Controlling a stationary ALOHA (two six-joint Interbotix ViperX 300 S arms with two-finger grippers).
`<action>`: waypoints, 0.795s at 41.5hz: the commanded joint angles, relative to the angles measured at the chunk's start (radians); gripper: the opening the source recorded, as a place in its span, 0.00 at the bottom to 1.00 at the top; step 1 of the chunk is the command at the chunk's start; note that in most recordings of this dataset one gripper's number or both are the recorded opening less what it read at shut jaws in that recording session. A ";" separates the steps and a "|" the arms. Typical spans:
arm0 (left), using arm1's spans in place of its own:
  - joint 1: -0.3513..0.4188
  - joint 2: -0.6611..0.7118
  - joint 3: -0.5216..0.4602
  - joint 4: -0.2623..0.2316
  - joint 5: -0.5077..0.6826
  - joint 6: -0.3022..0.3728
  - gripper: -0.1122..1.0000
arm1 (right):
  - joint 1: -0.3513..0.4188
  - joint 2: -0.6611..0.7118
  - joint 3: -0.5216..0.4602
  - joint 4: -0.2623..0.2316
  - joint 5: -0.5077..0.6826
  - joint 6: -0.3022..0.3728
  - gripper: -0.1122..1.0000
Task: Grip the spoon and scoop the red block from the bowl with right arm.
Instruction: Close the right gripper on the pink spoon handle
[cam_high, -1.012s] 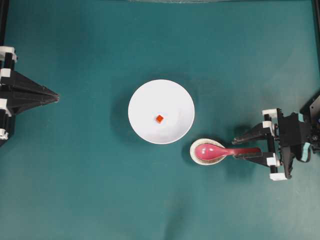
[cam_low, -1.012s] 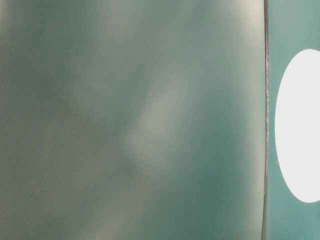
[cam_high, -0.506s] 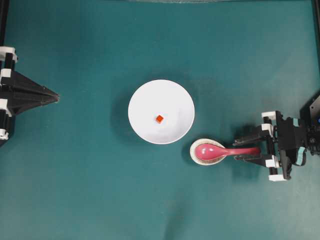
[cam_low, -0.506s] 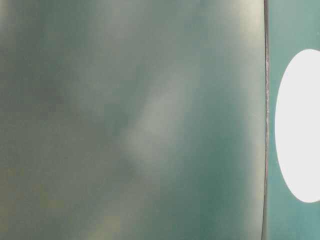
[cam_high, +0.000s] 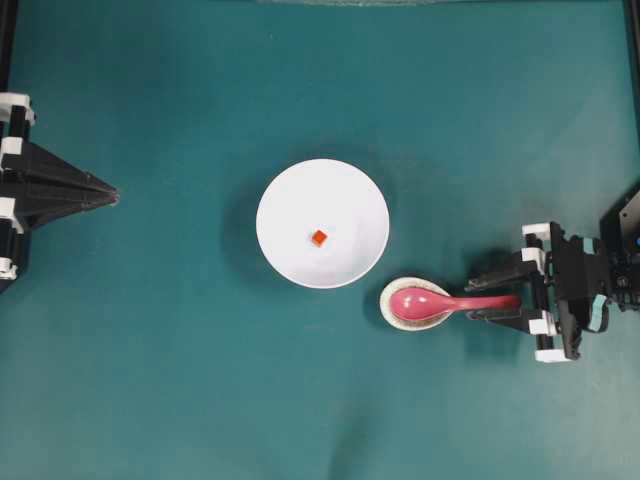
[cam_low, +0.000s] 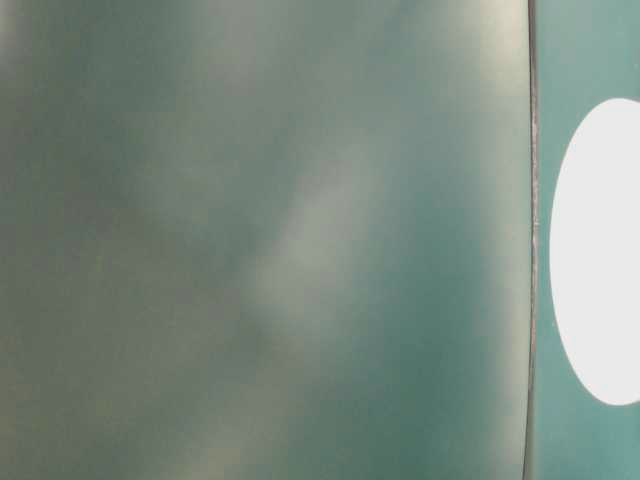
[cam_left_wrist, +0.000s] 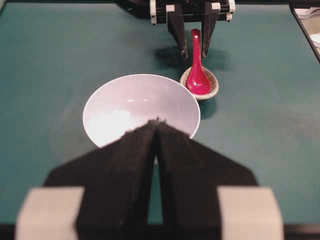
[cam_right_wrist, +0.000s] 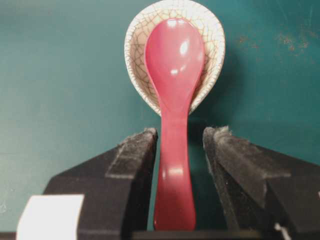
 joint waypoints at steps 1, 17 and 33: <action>-0.003 0.011 -0.025 0.003 -0.005 -0.002 0.10 | 0.005 -0.005 -0.008 0.003 -0.005 -0.002 0.54; -0.002 0.011 -0.023 0.002 -0.005 -0.002 0.10 | 0.005 -0.006 -0.009 0.000 -0.005 -0.002 0.43; -0.002 0.011 -0.025 0.003 0.011 -0.003 0.10 | 0.006 -0.006 -0.012 -0.002 -0.005 -0.002 0.33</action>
